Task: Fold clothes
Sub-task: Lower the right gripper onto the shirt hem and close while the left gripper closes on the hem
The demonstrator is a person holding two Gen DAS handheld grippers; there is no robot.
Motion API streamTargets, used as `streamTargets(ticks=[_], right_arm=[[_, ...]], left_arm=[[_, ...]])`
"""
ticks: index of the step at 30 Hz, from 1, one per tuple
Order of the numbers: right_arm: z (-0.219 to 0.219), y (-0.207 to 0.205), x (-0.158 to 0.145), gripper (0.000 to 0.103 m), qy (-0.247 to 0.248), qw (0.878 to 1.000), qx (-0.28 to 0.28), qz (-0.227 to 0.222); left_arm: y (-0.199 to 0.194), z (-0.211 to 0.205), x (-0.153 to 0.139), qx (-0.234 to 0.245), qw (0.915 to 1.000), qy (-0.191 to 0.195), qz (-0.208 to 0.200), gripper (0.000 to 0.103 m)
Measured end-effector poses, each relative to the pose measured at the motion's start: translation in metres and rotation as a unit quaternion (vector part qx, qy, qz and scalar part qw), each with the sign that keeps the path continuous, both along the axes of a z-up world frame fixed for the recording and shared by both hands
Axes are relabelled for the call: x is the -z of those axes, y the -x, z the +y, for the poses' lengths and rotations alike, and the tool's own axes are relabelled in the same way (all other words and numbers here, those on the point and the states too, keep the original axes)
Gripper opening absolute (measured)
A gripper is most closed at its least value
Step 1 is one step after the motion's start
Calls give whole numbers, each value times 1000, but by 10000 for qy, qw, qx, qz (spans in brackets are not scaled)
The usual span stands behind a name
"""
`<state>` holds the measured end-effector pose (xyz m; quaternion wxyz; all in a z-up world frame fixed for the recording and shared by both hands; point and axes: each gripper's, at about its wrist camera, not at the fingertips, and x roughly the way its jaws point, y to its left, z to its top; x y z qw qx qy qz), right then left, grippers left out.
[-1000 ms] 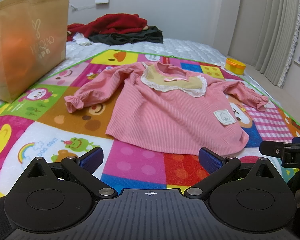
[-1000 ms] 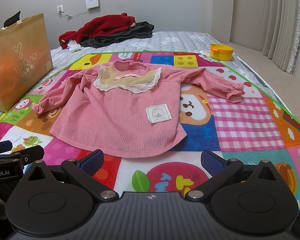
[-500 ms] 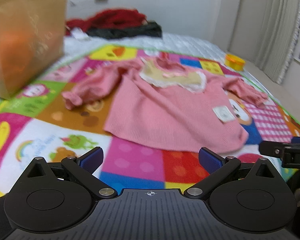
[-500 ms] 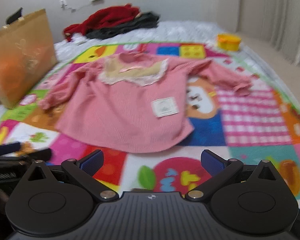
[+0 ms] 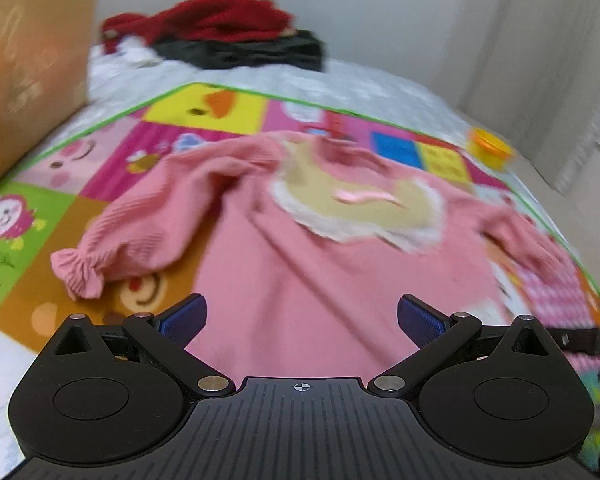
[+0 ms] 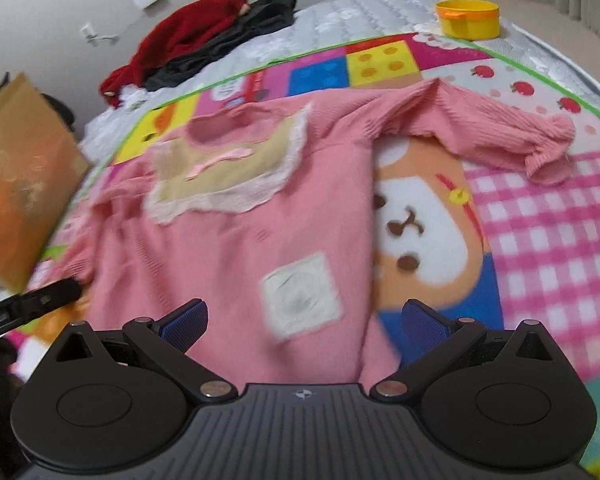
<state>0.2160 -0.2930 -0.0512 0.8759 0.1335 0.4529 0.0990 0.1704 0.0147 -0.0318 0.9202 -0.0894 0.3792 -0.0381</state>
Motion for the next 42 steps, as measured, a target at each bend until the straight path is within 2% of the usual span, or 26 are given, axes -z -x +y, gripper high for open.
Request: streamTargets(ticks=[2,5,9,12,17,19,20,21,22,24,26,27,29,31,32,33,34,35,36,37,38,39,42], right_arm=[[0,-15,17,103,78,10000,17,-14],[-2,-27,36,103,-60,9995,-15,320],[-10,-31,43,103,-333,9982,50,500],[-13,-32,44,103,-420,9976,53,540],[11,-24,43,103,388,9977,-444,336],[23,-16,40,102,791,9953,-542,136],[27,-13,35,95,951,9938,-570,-63],[31,-10,30,84,1110,9917,-596,-268],[33,-8,24,83,1341,9882,-521,-534],[33,-14,17,83,1579,9845,-346,-675],[30,-32,21,83,1398,9889,-334,-384],[27,-41,26,80,1198,9921,-321,-174],[31,-44,29,79,1175,9920,-452,-8],[35,-47,33,74,1164,9914,-586,151],[38,-44,30,65,1245,9887,-814,186],[41,-41,28,54,1330,9853,-1051,219],[44,-37,26,49,1415,9812,-1287,252],[46,-33,24,39,1499,9779,-1427,278],[48,-29,23,29,1583,9745,-1562,303],[50,-24,22,24,1667,9708,-1696,327],[53,-20,20,18,1750,9668,-1829,352],[55,-16,19,16,1832,9625,-1962,377],[61,0,16,15,2107,9480,-2343,442]], left_arm=[[-9,6,17,-3,9999,-70,132,103],[-21,15,38,162,9988,-124,439,103],[-32,27,57,285,9954,260,882,103],[-30,29,57,429,9936,506,917,103],[-28,22,57,607,9932,456,888,103],[-28,20,57,610,9936,396,866,97],[-29,20,56,577,9940,367,853,94],[-29,22,55,517,9946,347,828,84],[-29,25,54,443,9953,331,795,73],[-31,31,53,247,9959,378,786,61],[-35,31,52,213,9958,350,821,61],[-38,28,52,297,9958,242,836,64],[-44,19,52,490,9951,-19,853,67],[-46,8,53,685,9936,-352,825,66],[-45,4,54,717,9930,-485,800,65],[-43,3,54,758,9924,-586,778,62],[-41,1,54,808,9916,-667,756,55],[-40,0,53,856,9910,-663,784,51],[-38,0,52,904,9905,-607,843,43],[-37,-1,51,951,9898,-551,901,32],[-35,-1,50,999,9891,-495,960,26],[-32,-3,49,1052,9881,-390,1053,22],[-18,-13,50,1268,9820,-111,1396,22]])
